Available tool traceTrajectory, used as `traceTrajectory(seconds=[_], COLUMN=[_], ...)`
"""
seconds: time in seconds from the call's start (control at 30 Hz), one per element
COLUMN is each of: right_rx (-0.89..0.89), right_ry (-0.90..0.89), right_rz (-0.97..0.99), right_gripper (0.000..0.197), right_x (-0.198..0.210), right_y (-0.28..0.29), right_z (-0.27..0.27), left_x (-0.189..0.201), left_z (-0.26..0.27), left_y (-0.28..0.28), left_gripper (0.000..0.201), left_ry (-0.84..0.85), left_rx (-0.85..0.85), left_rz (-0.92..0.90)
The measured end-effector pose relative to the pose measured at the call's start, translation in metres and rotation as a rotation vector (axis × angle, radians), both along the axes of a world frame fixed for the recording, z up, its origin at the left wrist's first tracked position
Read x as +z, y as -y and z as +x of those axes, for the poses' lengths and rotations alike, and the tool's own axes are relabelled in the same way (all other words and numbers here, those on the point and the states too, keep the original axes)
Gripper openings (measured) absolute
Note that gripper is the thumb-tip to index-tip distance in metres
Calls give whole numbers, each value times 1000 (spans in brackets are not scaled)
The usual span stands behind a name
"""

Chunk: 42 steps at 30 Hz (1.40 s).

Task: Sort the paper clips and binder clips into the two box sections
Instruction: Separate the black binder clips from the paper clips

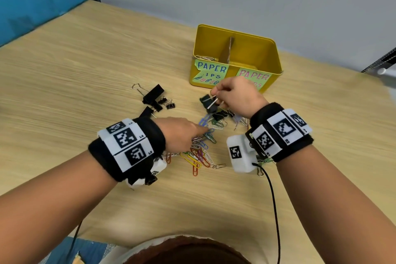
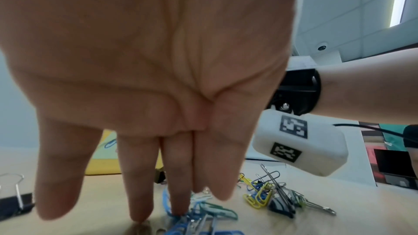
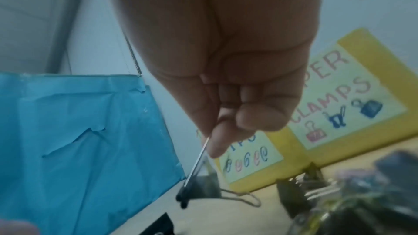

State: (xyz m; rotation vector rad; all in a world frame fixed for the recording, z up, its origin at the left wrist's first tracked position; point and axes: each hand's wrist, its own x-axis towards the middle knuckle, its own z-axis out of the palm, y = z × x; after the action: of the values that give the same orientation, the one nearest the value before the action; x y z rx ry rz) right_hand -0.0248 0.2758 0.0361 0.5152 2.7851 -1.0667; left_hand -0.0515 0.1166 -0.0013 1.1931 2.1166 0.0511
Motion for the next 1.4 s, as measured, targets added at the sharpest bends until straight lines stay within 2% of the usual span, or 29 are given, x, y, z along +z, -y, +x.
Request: traceTrajectory(seconds=[0.1,0.17,0.23,0.33,0.43,0.5,0.57,0.63,0.73,0.8,0.9,1.0,1.07,1.13,1.3,1.4], right_rx=[-69,-81,-33,96,204,176,140,158,249,300,327,349,373,342,195,63], right_ry=[14,0,23,188,252,196,145,191,337,298,197,209,217,191,42,-94], right_rz=[-185,-90,137,352,334,269,284,308,373,431,378,361,426,444,401,249], right_gripper=[22,26,30,38,33,28,23,10,34,38,34,41,32,18,22,21], right_x=[-5,-10,-12,-17,-18,-14,-12,-13,-20,-25,-27,-26,-26,-24,-16,-7], right_y=[1,-2,-6,-8,-7,-9,-12,-13,-7,-1,4,13,21,22,7,3], right_z=[-4,-6,-5,4,14,19,22,26,32,33,31,30,29,25,13,10], left_x=[3,4,5,6,10,12,9,4,2,3,0,-3,-3,-2,5,6], left_z=[0,0,-1,-3,-5,-4,-2,0,1,-1,-5,-8,-9,-10,-9,-6], left_y=[0,-1,-3,-5,-11,-16,-20,-21,-20,-17,-11,-6,-3,-1,1,-1], left_gripper=[62,57,54,53,55,61,66,67,64,62,63,59,55,54,46,46], left_ry=[22,26,5,-53,-82,-69,-48,-43,-25,-12,-29,-4,2,-21,-12,58], left_rx=[-25,-16,13,69,75,44,-14,-65,-56,-8,38,24,21,12,-54,-78], left_rz=[6,40,87,144,142,118,62,0,-3,7,-2,6,10,-7,-32,3])
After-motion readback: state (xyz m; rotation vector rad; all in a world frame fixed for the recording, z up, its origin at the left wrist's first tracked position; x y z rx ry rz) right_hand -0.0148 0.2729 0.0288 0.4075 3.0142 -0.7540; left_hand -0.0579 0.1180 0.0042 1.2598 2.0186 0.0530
